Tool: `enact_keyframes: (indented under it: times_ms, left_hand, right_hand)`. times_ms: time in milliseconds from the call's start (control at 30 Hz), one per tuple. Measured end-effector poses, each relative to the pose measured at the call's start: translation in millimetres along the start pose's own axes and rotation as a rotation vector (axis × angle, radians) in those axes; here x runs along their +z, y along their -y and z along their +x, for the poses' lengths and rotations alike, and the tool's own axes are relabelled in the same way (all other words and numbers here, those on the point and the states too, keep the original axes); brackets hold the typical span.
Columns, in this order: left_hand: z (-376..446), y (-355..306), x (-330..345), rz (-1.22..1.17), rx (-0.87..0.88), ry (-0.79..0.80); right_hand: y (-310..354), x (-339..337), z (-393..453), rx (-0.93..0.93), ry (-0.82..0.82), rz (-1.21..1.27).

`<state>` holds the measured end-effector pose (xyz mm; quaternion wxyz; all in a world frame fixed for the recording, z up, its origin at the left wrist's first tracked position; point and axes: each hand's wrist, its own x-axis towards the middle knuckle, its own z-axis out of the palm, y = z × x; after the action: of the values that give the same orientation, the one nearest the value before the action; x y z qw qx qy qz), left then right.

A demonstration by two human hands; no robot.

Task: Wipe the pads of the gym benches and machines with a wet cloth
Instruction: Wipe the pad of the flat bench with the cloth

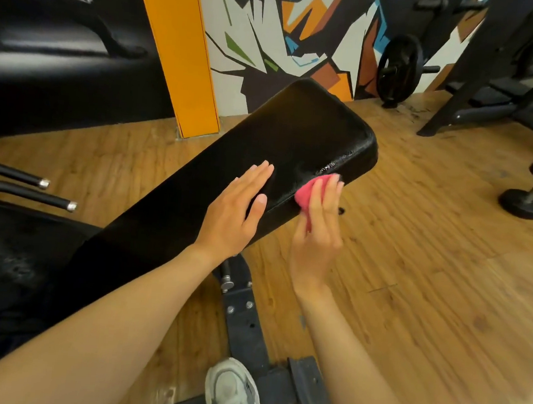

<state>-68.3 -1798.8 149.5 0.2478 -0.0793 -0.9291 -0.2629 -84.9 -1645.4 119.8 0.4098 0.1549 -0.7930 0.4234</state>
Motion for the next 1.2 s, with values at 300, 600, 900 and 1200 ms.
enact_keyframes:
  times_ms: [300, 600, 900, 1200]
  left_hand:
    - [0, 2, 1, 0.025, -0.001, -0.020]
    - [1, 6, 2, 0.007, -0.003, -0.022]
    - [1, 5, 3, 0.011, 0.002, -0.029]
    - [1, 6, 3, 0.008, 0.006, -0.041]
  right_hand:
    - [26, -1, 11, 0.241, -0.118, 0.114]
    - [-1, -20, 71, 0.410, -0.217, 0.125]
    - [-6, -12, 18, 0.093, -0.030, -0.002]
    - [-7, -14, 52, 0.233, -0.281, 0.080]
